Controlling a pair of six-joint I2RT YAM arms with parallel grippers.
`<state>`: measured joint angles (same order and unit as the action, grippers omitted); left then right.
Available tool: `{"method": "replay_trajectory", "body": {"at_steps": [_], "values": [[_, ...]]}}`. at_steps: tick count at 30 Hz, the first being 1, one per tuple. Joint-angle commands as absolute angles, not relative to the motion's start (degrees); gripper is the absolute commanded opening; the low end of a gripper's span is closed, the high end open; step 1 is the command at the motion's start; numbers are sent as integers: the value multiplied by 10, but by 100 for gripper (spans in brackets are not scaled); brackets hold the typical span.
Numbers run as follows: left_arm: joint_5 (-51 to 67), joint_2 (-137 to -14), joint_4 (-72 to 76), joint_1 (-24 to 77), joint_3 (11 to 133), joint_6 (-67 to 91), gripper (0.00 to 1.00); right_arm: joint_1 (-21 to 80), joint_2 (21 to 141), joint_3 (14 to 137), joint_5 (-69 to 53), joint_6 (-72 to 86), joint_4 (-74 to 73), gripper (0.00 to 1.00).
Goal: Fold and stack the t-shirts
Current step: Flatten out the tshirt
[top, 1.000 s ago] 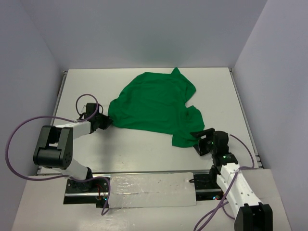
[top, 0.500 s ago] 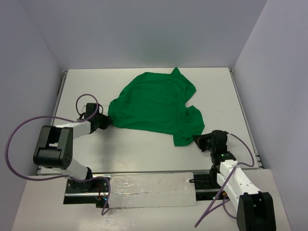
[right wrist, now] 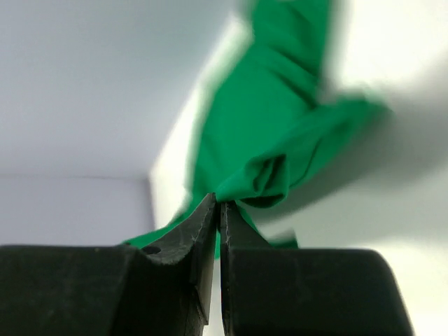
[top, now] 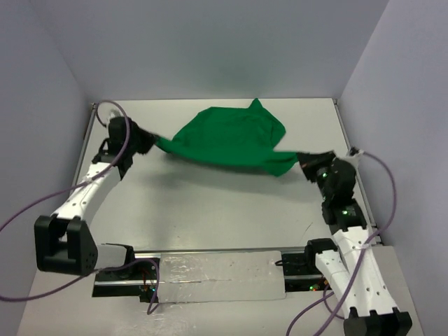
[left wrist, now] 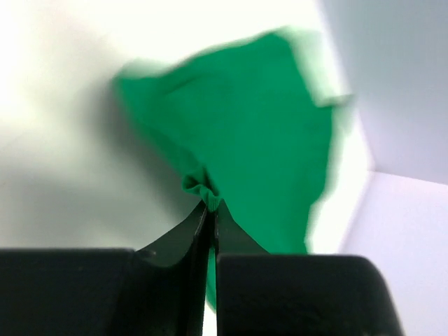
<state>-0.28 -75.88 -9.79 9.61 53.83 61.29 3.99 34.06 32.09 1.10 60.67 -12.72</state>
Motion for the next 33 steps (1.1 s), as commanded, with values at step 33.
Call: {"method": "replay_trajectory", "body": {"at_steps": [33], "values": [[48, -448, -169, 112, 800, 464, 10, 42, 389, 862, 50, 307, -182, 9]]}}
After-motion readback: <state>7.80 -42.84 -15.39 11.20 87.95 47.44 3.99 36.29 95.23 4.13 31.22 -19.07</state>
